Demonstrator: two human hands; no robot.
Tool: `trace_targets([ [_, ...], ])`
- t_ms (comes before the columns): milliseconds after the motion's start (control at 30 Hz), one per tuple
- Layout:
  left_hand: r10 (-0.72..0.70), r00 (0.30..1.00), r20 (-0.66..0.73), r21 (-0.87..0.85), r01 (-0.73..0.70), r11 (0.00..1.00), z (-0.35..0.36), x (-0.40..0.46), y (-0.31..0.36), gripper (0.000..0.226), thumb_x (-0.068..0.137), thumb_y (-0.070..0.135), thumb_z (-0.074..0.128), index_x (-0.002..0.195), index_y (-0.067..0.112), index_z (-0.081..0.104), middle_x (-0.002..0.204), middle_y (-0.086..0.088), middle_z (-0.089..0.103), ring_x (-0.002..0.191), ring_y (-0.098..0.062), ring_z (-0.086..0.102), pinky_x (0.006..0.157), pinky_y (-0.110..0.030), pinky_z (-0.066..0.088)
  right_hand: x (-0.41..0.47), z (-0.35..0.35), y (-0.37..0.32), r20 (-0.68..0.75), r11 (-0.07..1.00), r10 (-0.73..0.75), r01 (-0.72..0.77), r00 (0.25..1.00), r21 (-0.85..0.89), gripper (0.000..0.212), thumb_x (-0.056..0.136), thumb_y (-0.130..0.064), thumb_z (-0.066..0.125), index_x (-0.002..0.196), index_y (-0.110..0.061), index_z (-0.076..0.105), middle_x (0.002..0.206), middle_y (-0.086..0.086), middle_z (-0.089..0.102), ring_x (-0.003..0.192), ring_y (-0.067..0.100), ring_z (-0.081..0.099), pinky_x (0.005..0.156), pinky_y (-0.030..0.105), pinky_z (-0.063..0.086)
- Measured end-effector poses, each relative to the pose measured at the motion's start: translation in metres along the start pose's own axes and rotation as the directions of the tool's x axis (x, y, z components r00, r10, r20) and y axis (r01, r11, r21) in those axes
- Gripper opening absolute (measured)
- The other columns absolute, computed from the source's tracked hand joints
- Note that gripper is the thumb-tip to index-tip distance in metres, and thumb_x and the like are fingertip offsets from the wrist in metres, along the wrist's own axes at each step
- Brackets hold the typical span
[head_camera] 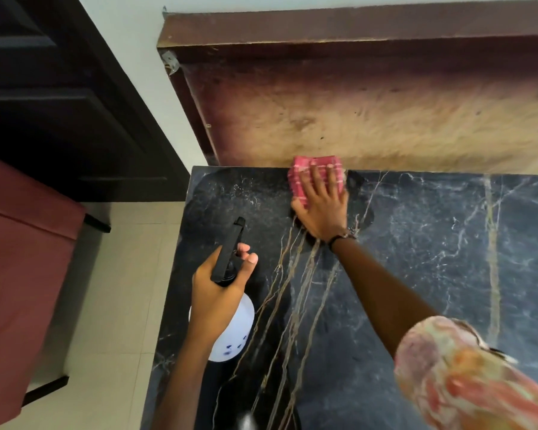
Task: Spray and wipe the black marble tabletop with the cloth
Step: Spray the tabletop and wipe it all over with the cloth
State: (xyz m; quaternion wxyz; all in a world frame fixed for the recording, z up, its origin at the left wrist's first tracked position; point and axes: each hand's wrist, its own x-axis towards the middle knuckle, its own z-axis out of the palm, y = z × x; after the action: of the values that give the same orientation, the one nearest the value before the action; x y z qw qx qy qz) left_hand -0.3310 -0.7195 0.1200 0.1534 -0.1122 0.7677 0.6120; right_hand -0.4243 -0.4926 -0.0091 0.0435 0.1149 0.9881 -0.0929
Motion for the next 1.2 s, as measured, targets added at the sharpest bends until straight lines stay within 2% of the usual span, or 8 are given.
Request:
trace_targets([
  [167,0.027,0.999,0.020,0.022,-0.028,0.999,0.020,-0.002,0.002,0.015,0.079,0.027,0.070,0.095,0.026,0.070,0.087,0.003,0.072,0.058,0.002,0.059,0.089,-0.050,0.051,-0.079,0.007,0.045,0.034,0.953,-0.293,0.294,0.956,-0.073,0.071,0.089,-0.064,0.026,0.151,-0.031,0.016,0.161,0.001,0.012,0.148,0.029,0.003,0.115,0.056,0.021],
  [333,0.009,1.000,-0.008,0.020,-0.009,1.000,0.034,-0.006,0.002,0.011,0.077,0.031,0.070,0.088,0.029,0.069,0.076,0.011,0.070,0.060,0.005,0.061,0.085,-0.043,0.052,-0.074,-0.020,0.140,0.021,0.999,-0.021,0.022,1.000,-0.031,0.076,0.083,-0.069,0.016,0.149,-0.033,0.007,0.160,0.002,0.006,0.148,0.029,0.002,0.111,0.058,0.021],
  [500,0.027,1.000,-0.016,0.033,-0.026,0.999,0.043,-0.010,0.000,0.016,0.081,0.021,0.069,0.097,0.023,0.069,0.088,0.005,0.072,0.062,0.005,0.061,0.086,-0.048,0.052,-0.004,-0.025,0.106,0.021,0.995,0.103,-0.103,0.994,-0.006,0.077,0.084,-0.068,0.017,0.151,-0.032,0.004,0.162,0.001,-0.001,0.148,0.031,-0.004,0.113,0.061,0.006],
  [700,0.040,0.999,-0.015,0.063,-0.039,0.997,0.057,-0.018,0.001,0.015,0.082,0.019,0.069,0.093,0.029,0.067,0.087,0.005,0.071,0.065,0.005,0.062,0.075,-0.020,0.049,-0.078,-0.004,0.090,0.036,0.931,-0.354,0.356,0.935,-0.081,0.069,0.091,-0.062,0.025,0.152,-0.030,0.013,0.161,0.003,0.006,0.148,0.030,0.002,0.114,0.055,0.022],
  [867,0.015,1.000,-0.026,0.065,-0.013,0.998,0.056,-0.029,-0.004,0.014,0.082,0.017,0.069,0.094,0.025,0.068,0.082,0.004,0.069,0.060,0.001,0.060,0.080,-0.035,0.051,-0.121,-0.016,0.171,0.021,0.972,-0.220,0.221,0.975,-0.081,0.069,0.091,-0.065,0.019,0.149,-0.028,0.023,0.158,0.005,0.020,0.146,0.030,0.012,0.105,0.061,0.034],
  [1000,-0.013,0.998,-0.060,0.068,0.017,0.998,0.051,-0.043,-0.014,0.014,0.081,0.020,0.070,0.093,0.027,0.068,0.087,0.006,0.071,0.066,-0.009,0.063,0.088,-0.041,0.052,-0.084,-0.018,0.126,0.001,0.999,-0.038,0.038,0.999,-0.020,0.073,0.085,-0.066,0.016,0.149,-0.032,0.009,0.160,0.003,0.007,0.147,0.032,0.006,0.109,0.060,0.022],
  [1100,-0.041,0.995,-0.090,0.054,0.046,0.997,0.044,-0.052,-0.020,0.017,0.081,0.020,0.070,0.098,0.020,0.070,0.086,0.002,0.070,0.075,-0.028,0.062,0.091,-0.052,0.049,-0.087,-0.004,0.066,0.021,0.986,-0.167,0.168,0.986,-0.012,0.073,0.089,-0.063,0.030,0.151,-0.030,0.011,0.160,0.003,0.003,0.147,0.032,0.002,0.111,0.061,0.017],
  [1200,-0.042,0.994,-0.101,0.056,0.048,0.997,0.037,-0.064,-0.027,0.016,0.081,0.019,0.069,0.097,0.019,0.069,0.087,-0.001,0.070,0.058,-0.008,0.060,0.090,-0.054,0.049,-0.143,0.012,0.037,0.053,0.914,-0.401,0.403,0.915,-0.047,0.069,0.090,-0.061,0.030,0.150,-0.030,0.018,0.159,0.003,0.018,0.147,0.031,0.009,0.113,0.058,0.023],
])
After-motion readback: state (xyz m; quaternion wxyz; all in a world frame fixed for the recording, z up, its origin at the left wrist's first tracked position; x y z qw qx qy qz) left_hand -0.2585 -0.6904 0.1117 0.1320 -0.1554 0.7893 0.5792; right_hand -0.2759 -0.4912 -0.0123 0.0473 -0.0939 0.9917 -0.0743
